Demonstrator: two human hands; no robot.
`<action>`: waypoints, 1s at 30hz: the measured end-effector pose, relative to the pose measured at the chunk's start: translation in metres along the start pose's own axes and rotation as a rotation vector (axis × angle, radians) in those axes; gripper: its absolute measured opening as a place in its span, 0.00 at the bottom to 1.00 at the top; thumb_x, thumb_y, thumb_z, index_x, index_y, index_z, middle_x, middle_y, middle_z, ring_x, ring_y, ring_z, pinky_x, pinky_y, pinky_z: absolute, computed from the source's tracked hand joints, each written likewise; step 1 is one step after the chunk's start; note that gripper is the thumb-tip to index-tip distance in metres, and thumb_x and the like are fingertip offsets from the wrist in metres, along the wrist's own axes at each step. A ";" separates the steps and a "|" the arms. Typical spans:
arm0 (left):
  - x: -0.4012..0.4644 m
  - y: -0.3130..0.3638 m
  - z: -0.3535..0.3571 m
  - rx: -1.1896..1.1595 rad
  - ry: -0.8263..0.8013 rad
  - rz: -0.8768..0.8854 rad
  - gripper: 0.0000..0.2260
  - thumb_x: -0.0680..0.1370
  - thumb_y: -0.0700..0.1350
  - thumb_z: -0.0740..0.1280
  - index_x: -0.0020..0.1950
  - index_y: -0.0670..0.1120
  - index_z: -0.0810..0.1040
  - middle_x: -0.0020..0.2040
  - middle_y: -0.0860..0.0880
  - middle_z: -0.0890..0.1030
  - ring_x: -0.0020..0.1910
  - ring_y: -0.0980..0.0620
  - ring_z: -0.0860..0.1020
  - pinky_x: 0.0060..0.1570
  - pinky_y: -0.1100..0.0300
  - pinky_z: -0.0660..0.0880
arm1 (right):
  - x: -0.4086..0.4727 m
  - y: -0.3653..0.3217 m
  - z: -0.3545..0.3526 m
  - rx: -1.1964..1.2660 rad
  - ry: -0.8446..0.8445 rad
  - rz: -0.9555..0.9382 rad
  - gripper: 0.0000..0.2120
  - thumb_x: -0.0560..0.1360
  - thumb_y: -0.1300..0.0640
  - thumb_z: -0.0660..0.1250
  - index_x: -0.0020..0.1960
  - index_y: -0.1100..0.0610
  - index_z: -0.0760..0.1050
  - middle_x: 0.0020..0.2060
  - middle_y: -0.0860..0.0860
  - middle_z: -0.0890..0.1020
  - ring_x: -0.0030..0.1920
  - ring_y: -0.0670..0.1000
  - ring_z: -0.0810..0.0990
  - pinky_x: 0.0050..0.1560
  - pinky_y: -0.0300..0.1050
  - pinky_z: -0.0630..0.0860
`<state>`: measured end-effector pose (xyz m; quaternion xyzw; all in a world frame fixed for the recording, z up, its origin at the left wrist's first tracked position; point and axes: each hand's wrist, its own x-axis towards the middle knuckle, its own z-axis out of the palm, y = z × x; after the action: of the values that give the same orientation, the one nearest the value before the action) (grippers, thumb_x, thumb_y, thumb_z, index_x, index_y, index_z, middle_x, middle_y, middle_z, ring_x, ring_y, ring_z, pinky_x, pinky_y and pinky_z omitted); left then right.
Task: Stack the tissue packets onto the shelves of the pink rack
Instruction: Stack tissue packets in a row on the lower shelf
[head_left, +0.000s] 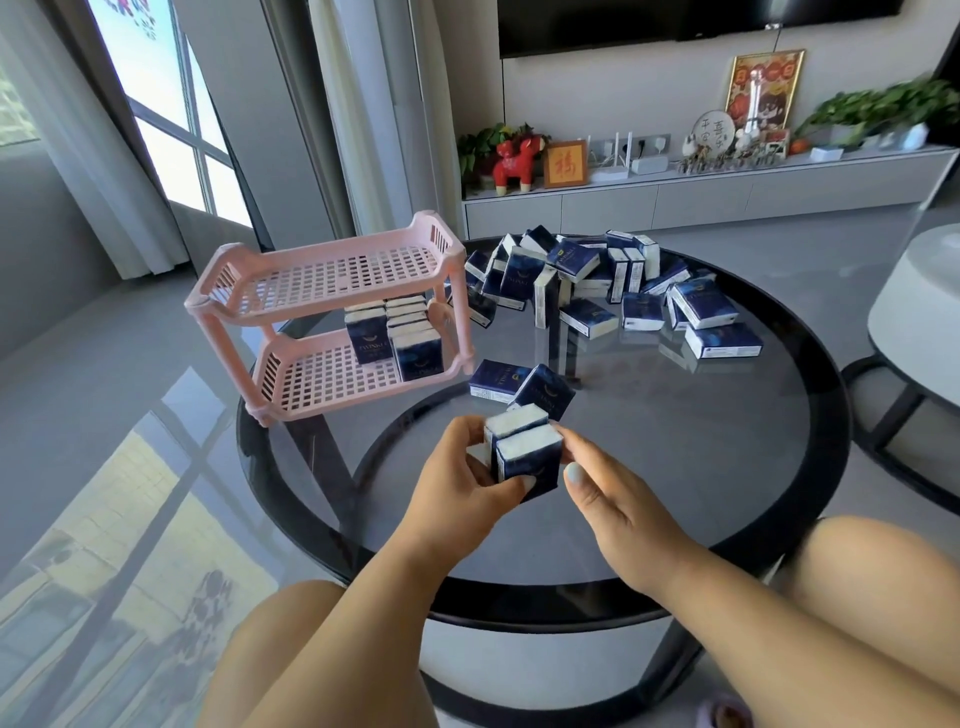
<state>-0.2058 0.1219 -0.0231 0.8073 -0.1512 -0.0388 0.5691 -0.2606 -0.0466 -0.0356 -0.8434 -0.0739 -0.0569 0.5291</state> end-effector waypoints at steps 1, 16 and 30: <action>0.000 0.001 0.000 -0.004 0.010 0.012 0.21 0.71 0.41 0.76 0.57 0.56 0.72 0.51 0.59 0.79 0.33 0.58 0.74 0.38 0.60 0.77 | 0.000 0.000 0.000 -0.004 -0.003 -0.006 0.33 0.68 0.22 0.44 0.69 0.33 0.54 0.71 0.39 0.64 0.68 0.33 0.62 0.69 0.36 0.59; 0.002 -0.009 -0.011 0.155 0.048 0.017 0.17 0.71 0.46 0.76 0.56 0.53 0.76 0.50 0.55 0.82 0.45 0.54 0.81 0.48 0.56 0.80 | -0.004 -0.012 -0.001 -0.161 -0.093 -0.051 0.27 0.67 0.22 0.39 0.62 0.29 0.53 0.58 0.22 0.59 0.61 0.21 0.57 0.58 0.17 0.54; -0.001 -0.007 -0.069 -0.058 0.292 -0.101 0.18 0.69 0.39 0.78 0.51 0.55 0.75 0.49 0.53 0.83 0.47 0.53 0.83 0.50 0.57 0.79 | 0.031 -0.023 0.013 -0.334 -0.146 -0.078 0.28 0.78 0.38 0.47 0.61 0.54 0.74 0.55 0.49 0.79 0.58 0.48 0.74 0.59 0.44 0.70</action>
<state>-0.1889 0.1870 -0.0057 0.7942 -0.0246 0.0461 0.6054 -0.2345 -0.0224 -0.0153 -0.9179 -0.1341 -0.0274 0.3724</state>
